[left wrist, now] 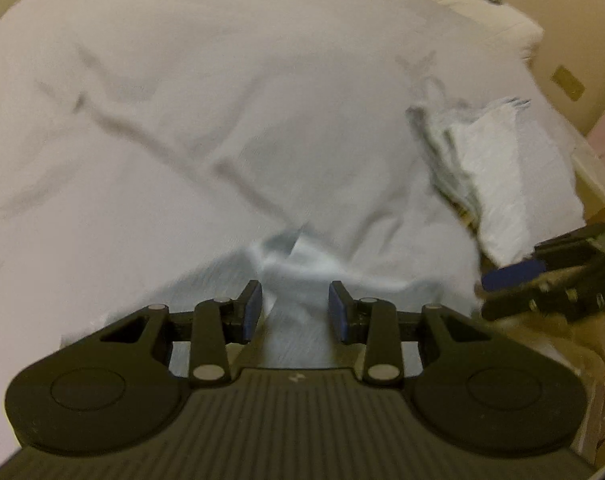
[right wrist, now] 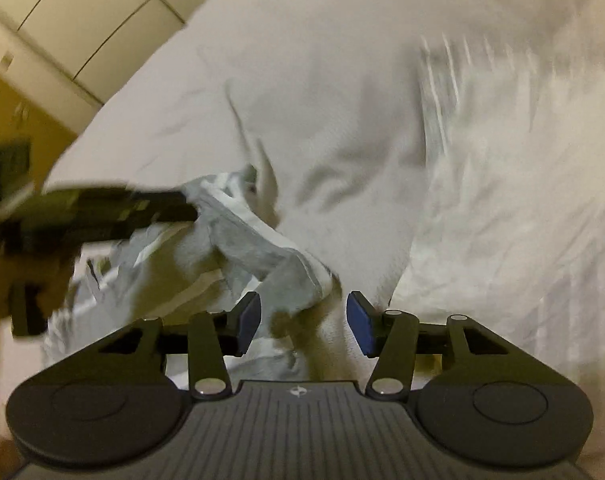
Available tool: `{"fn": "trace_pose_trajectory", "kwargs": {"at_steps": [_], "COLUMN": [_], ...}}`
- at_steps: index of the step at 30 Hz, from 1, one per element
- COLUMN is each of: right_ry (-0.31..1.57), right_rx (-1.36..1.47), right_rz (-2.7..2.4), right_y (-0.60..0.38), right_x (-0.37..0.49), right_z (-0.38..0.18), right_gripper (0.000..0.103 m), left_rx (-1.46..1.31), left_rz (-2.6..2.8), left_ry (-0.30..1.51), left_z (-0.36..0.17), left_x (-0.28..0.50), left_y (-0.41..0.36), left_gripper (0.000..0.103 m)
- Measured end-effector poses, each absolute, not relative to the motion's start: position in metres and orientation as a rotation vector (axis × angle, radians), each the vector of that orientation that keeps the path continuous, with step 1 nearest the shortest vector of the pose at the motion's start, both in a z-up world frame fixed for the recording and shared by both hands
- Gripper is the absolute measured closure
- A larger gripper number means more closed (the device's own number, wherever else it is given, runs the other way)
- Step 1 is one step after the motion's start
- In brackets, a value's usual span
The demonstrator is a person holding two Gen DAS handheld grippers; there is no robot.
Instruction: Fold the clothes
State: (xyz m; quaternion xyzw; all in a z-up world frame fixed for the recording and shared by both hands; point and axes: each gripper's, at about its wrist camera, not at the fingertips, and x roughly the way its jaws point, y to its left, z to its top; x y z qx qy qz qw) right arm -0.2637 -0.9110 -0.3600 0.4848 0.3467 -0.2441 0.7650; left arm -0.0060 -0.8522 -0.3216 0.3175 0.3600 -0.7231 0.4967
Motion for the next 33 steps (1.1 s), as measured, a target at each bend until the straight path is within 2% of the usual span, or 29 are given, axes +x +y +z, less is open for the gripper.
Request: {"fn": "trace_pose_trajectory", "kwargs": {"at_steps": [4, 6, 7, 13, 15, 17, 20, 22, 23, 25, 33], "right_ry": [0.665, 0.584, 0.565, 0.563, 0.586, 0.614, 0.649, 0.657, 0.663, 0.680, 0.800], "right_rx": [1.342, 1.408, 1.372, 0.933, 0.869, 0.895, 0.904, 0.865, 0.851, 0.815, 0.697], "right_rz": [-0.482, -0.526, -0.547, -0.699, -0.789, -0.854, -0.886, -0.831, -0.785, -0.689, -0.476], "right_y": [-0.931, -0.936, -0.935, -0.897, -0.885, -0.882, -0.882, -0.889, -0.894, -0.906, -0.977], "right_x": [-0.263, -0.268, -0.269, -0.272, -0.281, -0.291, -0.298, -0.291, -0.283, -0.262, -0.179], "right_z": [-0.397, -0.398, -0.390, -0.321, -0.315, -0.319, -0.323, -0.320, -0.321, -0.324, -0.364], "right_gripper": [0.053, 0.076, 0.093, 0.097, 0.090, 0.074, 0.074, 0.069, 0.058, 0.049, 0.049], "left_rx": [0.784, 0.789, 0.788, 0.651, 0.581, 0.565, 0.572, 0.577, 0.579, 0.584, 0.624], "left_rz": [-1.743, -1.740, -1.746, -1.832, -1.862, -1.837, -1.765, -1.716, -1.692, -1.640, -1.506], "left_ry": [0.941, 0.971, 0.977, 0.978, 0.962, 0.954, 0.949, 0.945, 0.943, 0.940, 0.925], "left_z": [-0.333, -0.339, -0.340, -0.333, -0.325, -0.323, -0.323, -0.323, -0.323, -0.323, -0.330], "left_x": [-0.004, -0.004, -0.007, -0.036, -0.041, -0.031, -0.005, 0.011, 0.020, 0.037, 0.076], "left_y": [-0.846, -0.844, -0.846, -0.872, -0.878, -0.875, -0.862, -0.854, -0.850, -0.841, -0.804], "left_gripper": [0.072, 0.072, 0.072, 0.072, 0.066, 0.063, 0.063, 0.063, 0.063, 0.063, 0.063]}}
